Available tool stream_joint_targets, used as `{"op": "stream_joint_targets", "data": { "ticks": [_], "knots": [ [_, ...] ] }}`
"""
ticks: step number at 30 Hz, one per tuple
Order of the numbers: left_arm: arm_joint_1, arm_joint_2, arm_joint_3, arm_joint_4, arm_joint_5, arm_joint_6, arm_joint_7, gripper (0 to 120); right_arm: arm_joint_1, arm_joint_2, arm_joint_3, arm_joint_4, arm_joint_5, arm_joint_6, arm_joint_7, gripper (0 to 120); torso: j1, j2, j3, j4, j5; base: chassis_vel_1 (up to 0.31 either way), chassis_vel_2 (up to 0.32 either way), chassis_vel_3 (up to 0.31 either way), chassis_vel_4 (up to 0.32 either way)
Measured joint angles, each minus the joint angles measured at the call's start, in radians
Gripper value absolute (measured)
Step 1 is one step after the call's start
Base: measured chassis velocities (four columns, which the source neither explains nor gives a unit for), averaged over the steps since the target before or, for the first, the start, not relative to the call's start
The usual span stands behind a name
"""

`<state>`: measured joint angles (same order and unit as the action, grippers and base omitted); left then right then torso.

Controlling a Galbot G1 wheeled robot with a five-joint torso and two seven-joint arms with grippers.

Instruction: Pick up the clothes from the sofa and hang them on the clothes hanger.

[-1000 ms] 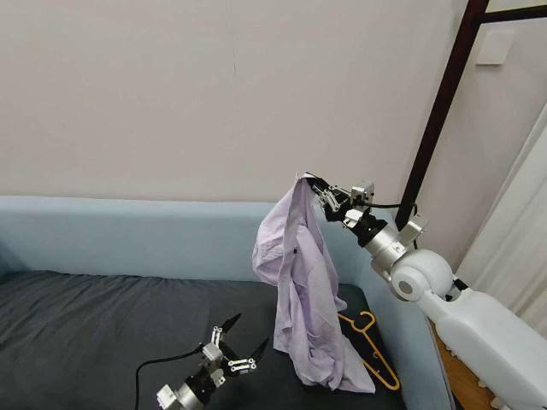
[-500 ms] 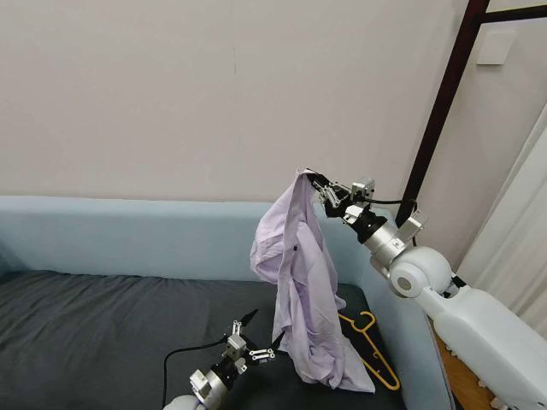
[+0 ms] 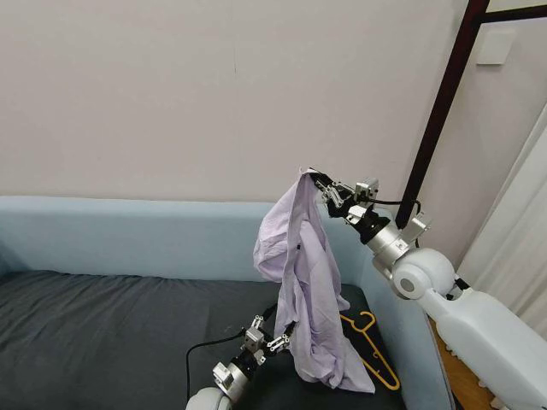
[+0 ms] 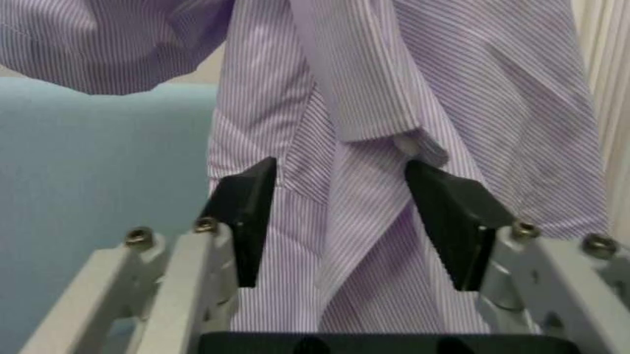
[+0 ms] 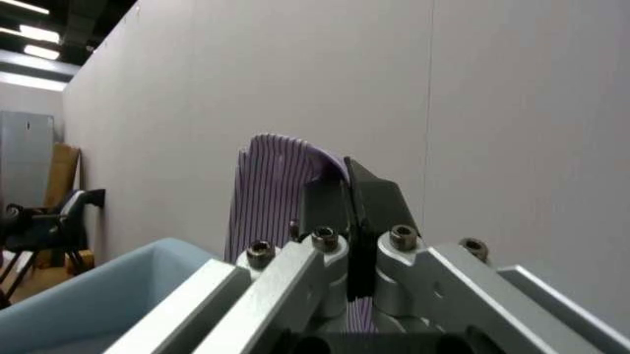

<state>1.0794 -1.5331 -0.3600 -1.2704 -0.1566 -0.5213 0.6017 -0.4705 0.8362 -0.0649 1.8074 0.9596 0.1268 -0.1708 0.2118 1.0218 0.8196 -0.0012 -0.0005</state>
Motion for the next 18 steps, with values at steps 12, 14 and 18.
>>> {"op": "stream_joint_targets", "data": {
  "ticks": [12,14,18],
  "knots": [
    [-0.008,0.024,-0.021,0.034,0.023,-0.019,0.045,44,-0.005,-0.003,0.003,0.0,-0.001,0.0,-0.002,0,0.0,0.0,0.0,0.0001,-0.0001,0.0,0.0,0.0,0.0],
    [-0.017,0.02,-0.022,0.054,0.035,-0.027,0.054,48,-0.008,-0.003,0.005,-0.004,-0.002,0.0,-0.003,0,0.0,0.0,0.0,0.0001,-0.0001,0.0,0.0,0.0,0.0],
    [-0.032,0.01,-0.02,0.076,0.046,-0.032,0.058,51,-0.016,-0.003,0.011,-0.005,-0.002,0.0,-0.004,0,0.0,0.0,0.0,0.0001,-0.0001,0.0,0.0,0.0,0.0]
  ]
}}
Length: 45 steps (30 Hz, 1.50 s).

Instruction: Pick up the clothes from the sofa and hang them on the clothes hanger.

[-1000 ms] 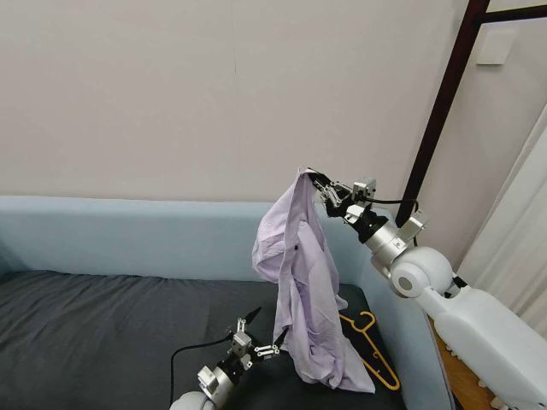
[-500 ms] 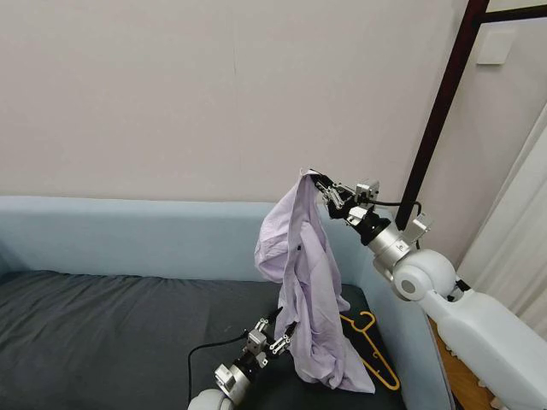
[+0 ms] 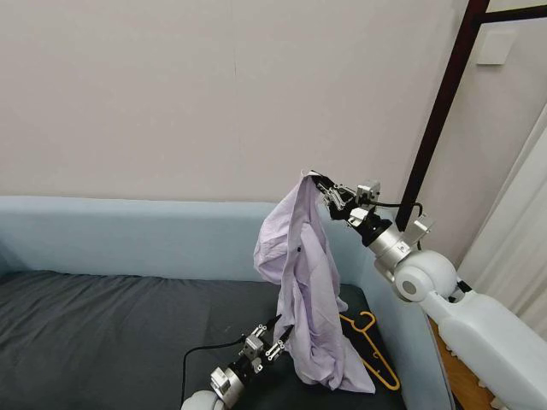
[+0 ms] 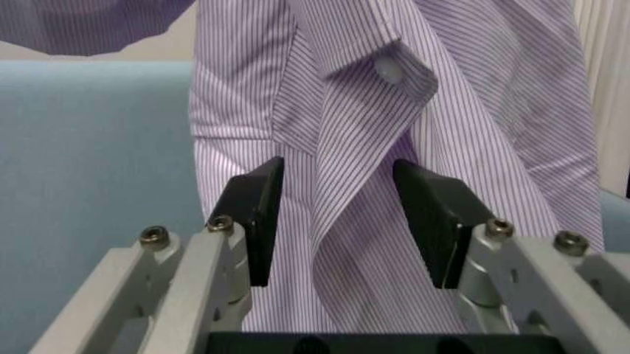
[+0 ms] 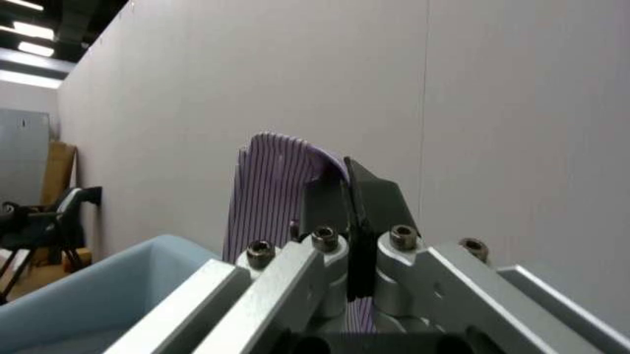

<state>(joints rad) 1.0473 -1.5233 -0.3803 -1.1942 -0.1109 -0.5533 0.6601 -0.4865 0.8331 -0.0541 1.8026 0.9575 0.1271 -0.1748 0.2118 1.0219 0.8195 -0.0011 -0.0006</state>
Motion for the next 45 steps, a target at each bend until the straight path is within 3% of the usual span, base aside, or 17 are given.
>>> {"op": "stream_joint_targets", "data": {
  "ticks": [9,11,22,30,36,39,40,42,44,45],
  "knots": [
    [-0.032,-0.021,0.008,0.047,0.01,-0.021,-0.022,48,-0.013,0.001,0.01,-0.004,-0.002,0.002,-0.003,0,0.0,0.0,0.0,0.0,0.0,0.0,0.0,0.0,0.0],
    [-0.036,-0.026,0.016,0.045,-0.006,-0.028,-0.037,40,-0.016,0.001,0.011,-0.004,-0.003,0.003,-0.004,0,0.0,0.0,0.0,-0.0001,0.0,0.0,0.0,0.0,0.0],
    [0.018,0.011,0.016,-0.048,-0.058,-0.036,-0.052,1,-0.023,0.001,0.022,-0.025,-0.007,0.005,0.0,0,0.0,0.0,0.0,0.0,0.0,0.0,0.0,0.0,0.0],
    [0.071,0.045,-0.011,-0.126,-0.094,-0.036,-0.05,0,-0.032,-0.004,0.037,-0.048,-0.01,0.007,0.016,0,0.0,0.0,0.0,0.0,-0.0001,0.0,0.0,0.0,0.0],
    [0.101,0.118,-0.048,-0.278,-0.204,-0.003,-0.045,0,-0.031,-0.03,0.049,-0.053,0.012,0.011,0.05,0,0.0,0.0,0.0,0.0,-0.0003,0.0,0.0,0.0,0.0],
    [0.096,0.226,-0.079,-0.461,-0.393,0.08,-0.079,0,-0.009,-0.054,0.052,-0.03,0.046,0.011,0.066,0,0.0,0.0,0.0,0.0002,-0.0003,0.0,0.0,0.0,0.0],
    [0.096,0.226,-0.079,-0.461,-0.393,0.08,-0.079,0,-0.009,-0.054,0.052,-0.03,0.046,0.011,0.066,0,0.0,0.0,0.0,0.0002,-0.0003,0.0,0.0,0.0,0.0],
    [0.067,0.297,-0.096,-0.568,-0.503,0.131,-0.116,0,0.016,-0.065,0.054,-0.014,0.074,0.014,0.075,0,0.0,0.0,0.0,0.0002,-0.0003,0.0,0.0,0.0,0.0],
    [0.02,0.374,-0.113,-0.626,-0.574,0.161,-0.157,0,0.037,-0.074,0.059,-0.006,0.091,0.02,0.091,0,0.0,0.0,0.0,0.0001,-0.0003,0.0,0.0,0.0,0.0],
    [0.02,0.374,-0.113,-0.626,-0.574,0.161,-0.157,0,0.037,-0.074,0.059,-0.006,0.091,0.02,0.091,0,0.0,0.0,0.0,0.0001,-0.0003,0.0,0.0,0.0,0.0]
  ]
}}
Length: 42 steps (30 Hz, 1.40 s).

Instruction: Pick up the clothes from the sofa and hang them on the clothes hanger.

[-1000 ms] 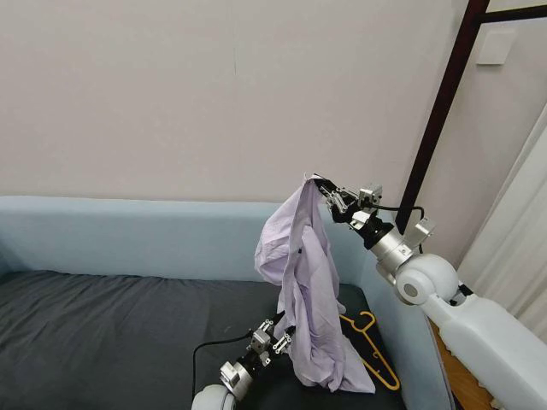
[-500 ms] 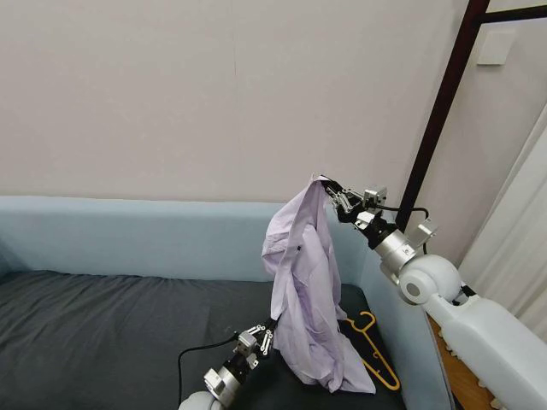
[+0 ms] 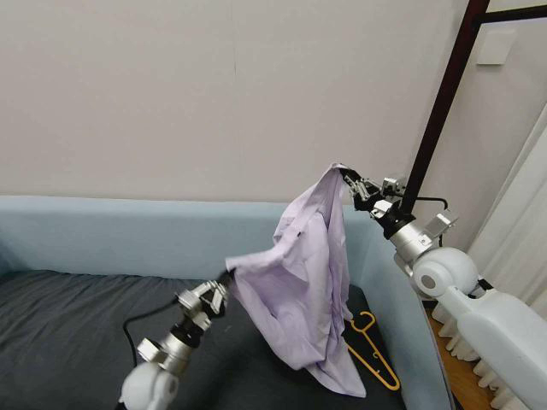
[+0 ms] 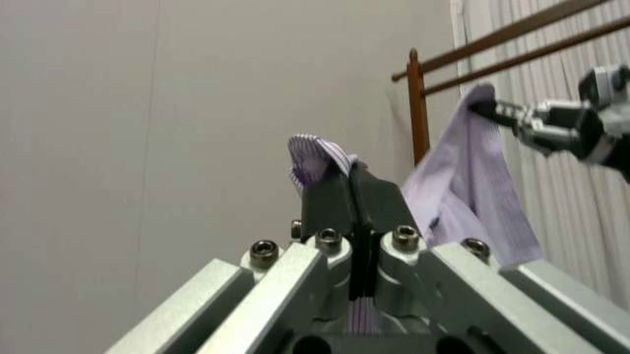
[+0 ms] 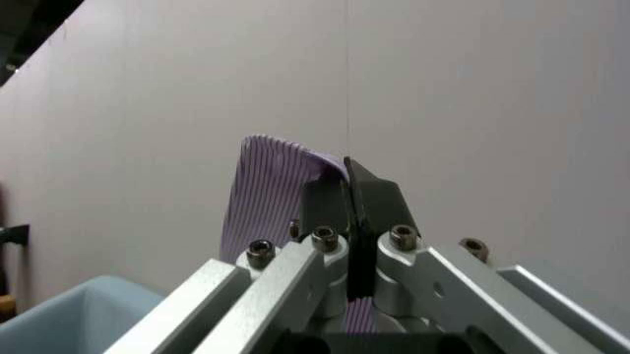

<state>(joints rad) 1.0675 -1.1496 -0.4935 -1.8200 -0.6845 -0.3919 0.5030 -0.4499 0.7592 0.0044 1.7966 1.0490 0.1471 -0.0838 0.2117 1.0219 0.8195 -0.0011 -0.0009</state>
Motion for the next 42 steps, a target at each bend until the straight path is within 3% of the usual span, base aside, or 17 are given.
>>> {"op": "stream_joint_targets", "data": {
  "ticks": [4,5,9,13,17,19,21,22,24,26,29,34,42],
  "knots": [
    [-0.104,0.151,-0.014,-0.034,-0.092,0.036,-0.089,0,0.026,-0.02,0.028,0.02,0.018,-0.007,0.041,0,0.0,0.0,0.0,-0.0001,0.0,0.0,0.0,0.0,0.0],
    [-0.104,0.151,-0.014,-0.034,-0.092,0.036,-0.089,0,0.026,-0.02,0.028,0.02,0.018,-0.007,0.041,0,0.0,0.0,0.0,-0.0001,0.0,0.0,0.0,0.0,0.0],
    [-0.2,0.259,-0.032,-0.096,-0.186,0.085,-0.175,0,0.024,-0.067,0.062,0.119,0.054,-0.049,0.076,0,0.0,0.0,0.0,-0.0004,0.0,0.0,0.0,0.0,0.0],
    [-0.214,0.3,-0.07,-0.158,-0.222,0.119,-0.23,0,0.021,-0.093,0.084,0.199,0.063,-0.068,0.079,0,0.0,0.0,0.0,-0.0005,0.0002,0.0,0.0,0.0,0.0],
    [-0.161,0.309,-0.111,-0.188,-0.19,0.138,-0.251,0,-0.02,-0.104,0.086,0.25,0.031,-0.106,0.094,0,0.0,0.0,0.0,0.0003,0.0,0.0,0.0,0.0,0.0],
    [-0.13,0.307,-0.117,-0.19,-0.158,0.141,-0.253,0,-0.055,-0.105,0.085,0.259,-0.006,-0.128,0.106,0,0.0,0.0,0.0,0.0003,-0.0001,0.0,0.0,0.0,0.0],
    [-0.02,0.275,-0.121,-0.189,-0.02,0.161,-0.265,0,-0.182,-0.098,0.078,0.259,-0.157,-0.202,0.143,0,0.0,0.0,0.0,-0.0001,0.0001,0.0,0.0,0.0,0.0],
    [-0.02,0.275,-0.121,-0.189,-0.02,0.161,-0.265,0,-0.182,-0.098,0.078,0.259,-0.157,-0.202,0.143,0,0.0,0.0,0.0,-0.0001,0.0001,0.0,0.0,0.0,0.0],
    [0.092,0.212,-0.112,-0.176,0.124,0.197,-0.292,0,-0.343,-0.075,0.069,0.242,-0.301,-0.274,0.181,0,0.0,0.0,0.0,0.0001,0.0001,0.0,0.0,0.0,0.0],
    [0.123,0.185,-0.104,-0.17,0.171,0.211,-0.306,0,-0.394,-0.065,0.064,0.234,-0.335,-0.293,0.191,0,0.0,0.0,0.0,-0.0001,0.0005,0.0,0.0,0.0,0.0],
    [0.208,0.059,-0.062,-0.14,0.334,0.258,-0.362,0,-0.557,-0.011,0.05,0.186,-0.448,-0.335,0.198,0,0.0,0.0,0.0,-0.0004,0.0001,0.0,0.0,0.0,0.0],
    [0.25,-0.024,-0.037,-0.129,0.418,0.266,-0.364,0,-0.639,0.039,0.048,0.144,-0.48,-0.321,0.156,0,0.0,0.0,0.0,-0.0001,0.0004,0.0,0.0,0.0,0.0],
    [0.255,-0.021,-0.04,-0.13,0.42,0.241,-0.342,0,-0.691,0.065,0.053,0.119,-0.462,-0.301,0.16,4,0.0,0.0,0.0,-0.0001,0.0003,0.0,0.0,0.0,0.0]
  ]
}}
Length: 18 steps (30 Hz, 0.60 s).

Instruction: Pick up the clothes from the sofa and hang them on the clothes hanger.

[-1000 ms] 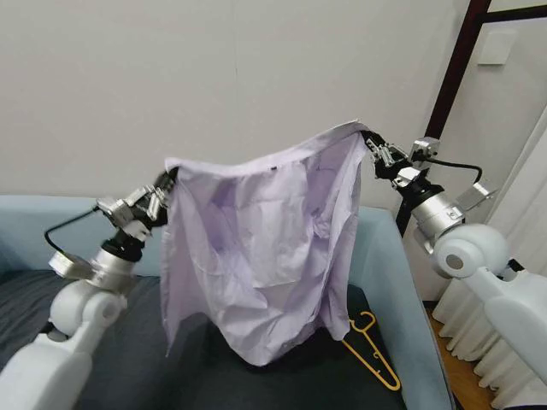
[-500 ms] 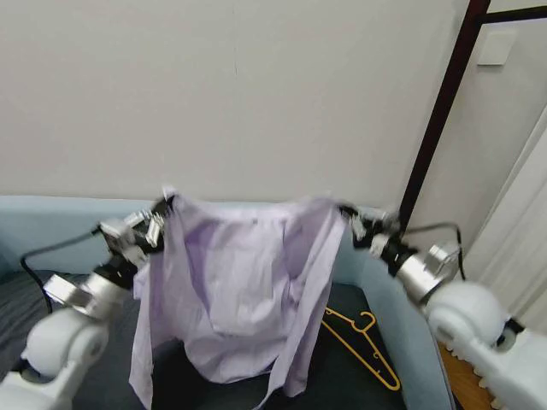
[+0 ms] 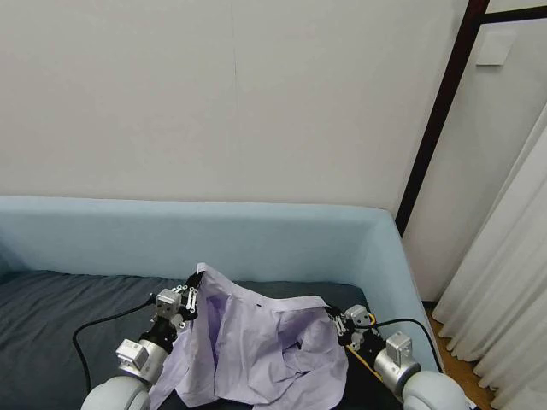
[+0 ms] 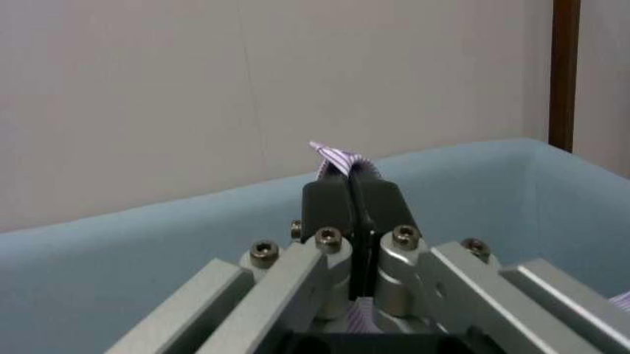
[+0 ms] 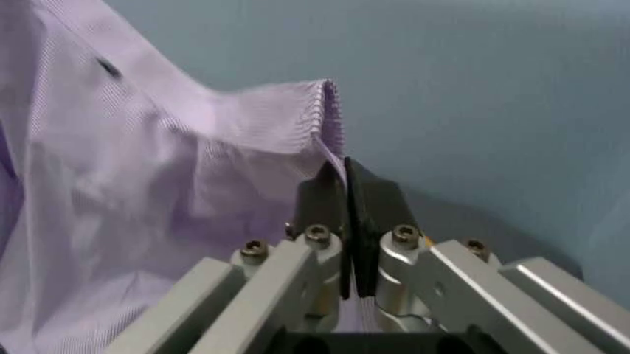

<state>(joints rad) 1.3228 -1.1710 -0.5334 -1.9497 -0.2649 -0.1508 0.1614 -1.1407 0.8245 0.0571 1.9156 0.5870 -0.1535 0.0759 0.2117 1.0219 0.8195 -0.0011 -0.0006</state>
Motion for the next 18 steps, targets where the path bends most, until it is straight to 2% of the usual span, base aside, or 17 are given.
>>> {"op": "stream_joint_targets", "data": {
  "ticks": [2,3,6,8,12,15,18],
  "knots": [
    [0.001,0.008,-0.008,-0.002,-0.001,-0.002,0.001,0,-0.012,0.003,0.009,-0.019,0.029,-0.051,0.03,12,0.0,0.0,0.0,-0.0001,0.0,0.0,0.0,0.0,0.0],
    [0.001,0.008,-0.008,-0.002,-0.001,-0.002,0.001,0,-0.012,0.003,0.009,-0.019,0.029,-0.051,0.03,12,0.0,0.0,0.0,-0.0001,0.0,0.0,0.0,0.0,0.0],
    [0.013,0.02,-0.026,-0.007,-0.005,-0.003,0.001,0,-0.013,0.013,0.03,-0.079,0.048,-0.15,0.076,26,0.0,0.0,0.0,0.0,0.0001,0.0,0.0,0.0,0.0],
    [0.018,0.023,-0.03,-0.009,-0.006,-0.004,0.0,0,-0.008,0.016,0.036,-0.101,0.043,-0.176,0.071,30,0.0,0.0,0.0,-0.0003,0.0,0.0,0.0,0.0,0.0],
    [0.037,0.03,-0.056,-0.018,-0.008,-0.006,-0.002,0,0.027,0.022,0.07,-0.184,0.043,-0.278,0.002,48,0.0,0.0,0.0,0.0,0.0,0.0,0.0,0.0,0.0],
    [0.045,0.033,-0.07,-0.021,-0.007,-0.007,-0.004,0,0.044,0.024,0.075,-0.225,0.017,-0.293,-0.041,55,0.0,0.0,0.0,0.0,-0.0001,0.0,0.0,0.0,0.0],
    [0.06,0.035,-0.087,-0.031,-0.007,-0.008,-0.009,0,0.091,0.048,0.065,-0.318,-0.026,-0.287,-0.06,70,0.0,0.0,0.0,-0.0001,-0.0001,0.0,0.0,0.0,0.0]
  ]
}}
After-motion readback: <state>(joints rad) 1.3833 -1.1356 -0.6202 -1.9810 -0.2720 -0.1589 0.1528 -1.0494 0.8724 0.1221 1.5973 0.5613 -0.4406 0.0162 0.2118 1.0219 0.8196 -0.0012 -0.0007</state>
